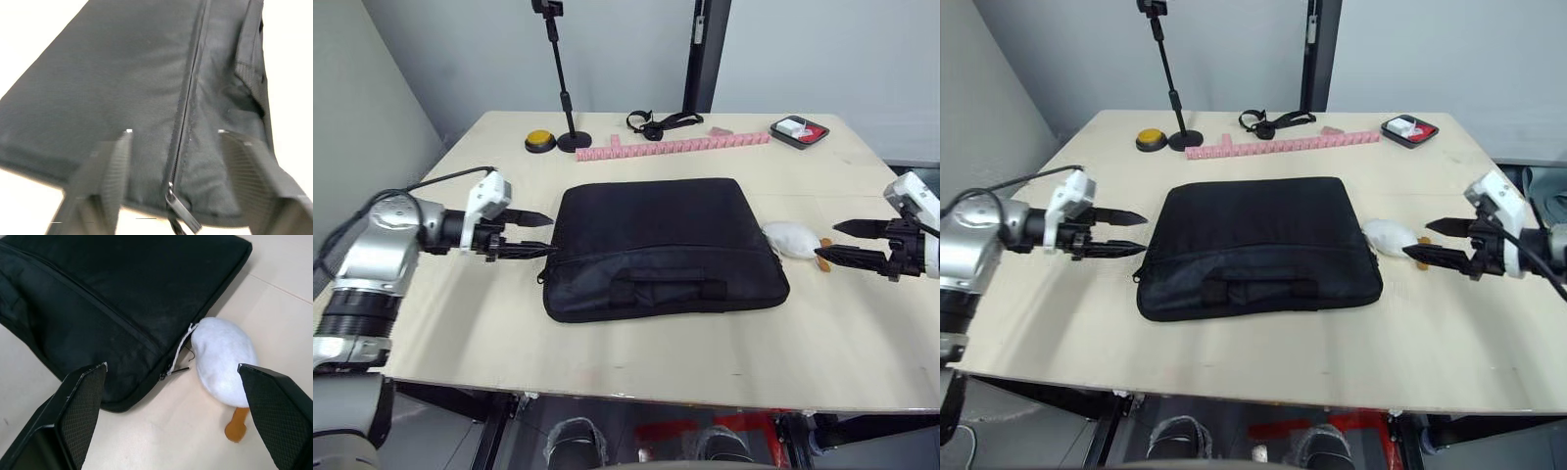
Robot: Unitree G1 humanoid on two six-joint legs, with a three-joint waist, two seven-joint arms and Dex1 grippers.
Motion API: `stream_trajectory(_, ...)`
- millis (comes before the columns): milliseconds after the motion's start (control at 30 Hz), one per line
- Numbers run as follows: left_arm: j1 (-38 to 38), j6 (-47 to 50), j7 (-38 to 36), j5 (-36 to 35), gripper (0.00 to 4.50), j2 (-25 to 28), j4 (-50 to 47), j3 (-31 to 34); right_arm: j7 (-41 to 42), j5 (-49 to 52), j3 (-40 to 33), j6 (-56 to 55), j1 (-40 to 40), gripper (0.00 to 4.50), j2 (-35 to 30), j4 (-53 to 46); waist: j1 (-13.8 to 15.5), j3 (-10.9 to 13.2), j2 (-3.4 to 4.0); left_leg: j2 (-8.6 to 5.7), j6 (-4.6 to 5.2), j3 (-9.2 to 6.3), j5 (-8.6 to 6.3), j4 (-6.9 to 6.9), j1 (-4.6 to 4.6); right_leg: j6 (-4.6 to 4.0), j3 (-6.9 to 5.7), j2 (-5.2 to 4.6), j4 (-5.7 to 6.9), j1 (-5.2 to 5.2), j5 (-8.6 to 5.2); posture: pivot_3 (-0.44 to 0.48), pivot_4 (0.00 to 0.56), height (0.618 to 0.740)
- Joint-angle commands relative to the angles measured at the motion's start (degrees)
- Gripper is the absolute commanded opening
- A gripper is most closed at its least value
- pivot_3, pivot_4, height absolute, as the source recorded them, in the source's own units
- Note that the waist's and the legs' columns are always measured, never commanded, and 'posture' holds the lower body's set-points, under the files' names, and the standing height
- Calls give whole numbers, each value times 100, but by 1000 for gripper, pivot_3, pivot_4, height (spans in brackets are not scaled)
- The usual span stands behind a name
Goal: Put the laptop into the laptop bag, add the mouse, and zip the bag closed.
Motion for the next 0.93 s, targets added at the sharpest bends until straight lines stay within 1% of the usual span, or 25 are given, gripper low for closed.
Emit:
stream_trajectory(33,462,520,160,-297,4469,562,-319,810,101,116,-357,-236,156,4500,-170,374,-19,1,-2,0,-4,-1,-3,6,1,0,0,0,5,1,0,0,150,733)
stream_trajectory(167,1094,876,240,-410,4469,1007,-451,1400,179,189,-425,-293,318,4500,-270,514,-17,2,-3,-2,-10,-1,-11,26,1,0,3,-4,12,6,0,0,150,733)
stream_trajectory(233,1405,1000,96,-557,4469,1147,-538,1709,183,201,-419,-339,376,4500,-329,560,-17,3,-5,-3,-9,-2,-11,27,2,0,2,-5,12,10,0,0,150,733)
stream_trajectory(267,1542,1208,74,-590,4469,1268,-518,1771,181,204,-412,-344,397,4500,-360,584,-16,2,-5,-3,-9,-3,-11,28,2,0,2,-5,13,10,0,0,150,733)
stream_trajectory(333,1857,1343,55,-476,4469,1478,-334,1889,182,152,-405,-396,495,4500,-429,606,-15,2,-13,-1,-8,-6,-11,28,3,0,0,-4,14,11,0,0,150,733)
stream_trajectory(400,2175,1405,-171,-615,4469,1536,-260,2174,195,119,-416,-518,590,4500,-460,606,-14,2,-14,-1,-7,-7,-11,27,2,0,-1,-3,11,12,0,0,150,733)
stream_trajectory(467,2129,1694,-10,-736,4469,1532,-140,2255,170,179,-406,-515,589,4500,-461,602,-5,3,-14,-2,-5,-6,-12,26,2,0,-1,-4,6,13,0,0,150,733)
stream_trajectory(533,2101,1721,107,-775,4469,1487,-124,2283,122,217,-383,-505,561,4500,-450,591,5,3,-15,-2,-4,-8,-11,30,2,0,-1,-5,12,15,0,0,150,733)
stream_trajectory(800,2100,1582,206,-738,4469,1470,79,2190,20,230,-392,-514,618,4500,-481,587,-3,3,-17,-3,0,-13,-10,41,12,0,-3,-6,17,33,0,0,150,733)
stream_trajectory(933,1985,1560,248,-810,4469,1377,164,2162,-1,260,-430,-482,658,4500,-489,531,-4,3,-18,-3,11,-14,-4,41,11,0,-4,-6,17,34,0,0,150,733)
